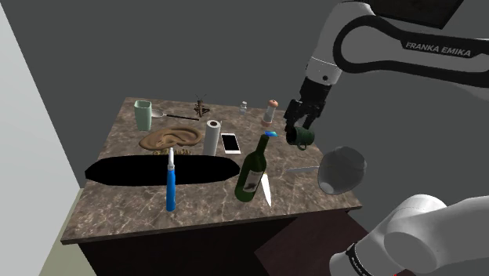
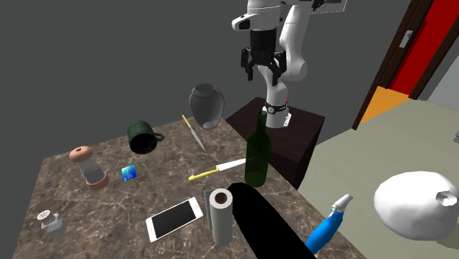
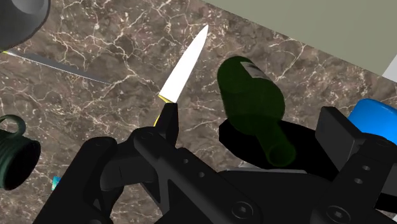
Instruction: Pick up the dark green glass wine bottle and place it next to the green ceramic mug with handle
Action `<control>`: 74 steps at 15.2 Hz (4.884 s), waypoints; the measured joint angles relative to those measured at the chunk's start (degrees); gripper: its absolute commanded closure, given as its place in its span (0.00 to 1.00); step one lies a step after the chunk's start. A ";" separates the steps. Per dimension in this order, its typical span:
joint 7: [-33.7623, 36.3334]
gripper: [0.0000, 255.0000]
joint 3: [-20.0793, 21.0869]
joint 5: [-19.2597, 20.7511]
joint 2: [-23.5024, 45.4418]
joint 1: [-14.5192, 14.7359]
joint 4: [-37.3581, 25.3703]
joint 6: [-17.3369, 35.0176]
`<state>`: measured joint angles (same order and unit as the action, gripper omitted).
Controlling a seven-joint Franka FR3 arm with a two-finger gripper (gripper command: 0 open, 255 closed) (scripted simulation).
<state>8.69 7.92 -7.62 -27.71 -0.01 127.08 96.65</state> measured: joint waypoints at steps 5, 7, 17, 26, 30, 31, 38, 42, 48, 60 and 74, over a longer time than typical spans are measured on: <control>3.65 0.00 3.04 0.28 10.44 0.52 -5.08 3.98; 4.88 0.00 3.93 0.65 14.22 0.71 -6.71 5.56; 5.36 0.00 4.65 0.80 17.20 0.98 -3.04 11.93; 5.35 1.00 4.66 0.78 17.16 0.99 -2.92 12.08; 5.35 1.00 4.65 0.79 17.16 0.98 -2.92 12.07; 5.35 1.00 4.66 0.79 17.16 0.98 -2.92 12.07; 5.45 1.00 4.44 0.78 16.18 0.91 -5.74 8.25; 5.65 1.00 4.33 0.92 16.27 0.82 -8.96 5.12; 5.89 1.00 4.14 0.97 15.74 0.75 -13.03 0.53; 6.69 1.00 3.95 1.29 16.77 0.61 -23.28 -8.67; 2.13 1.00 0.76 2.50 18.06 -1.69 -32.14 -16.70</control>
<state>10.82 8.68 -5.12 -9.65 -1.70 94.94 79.96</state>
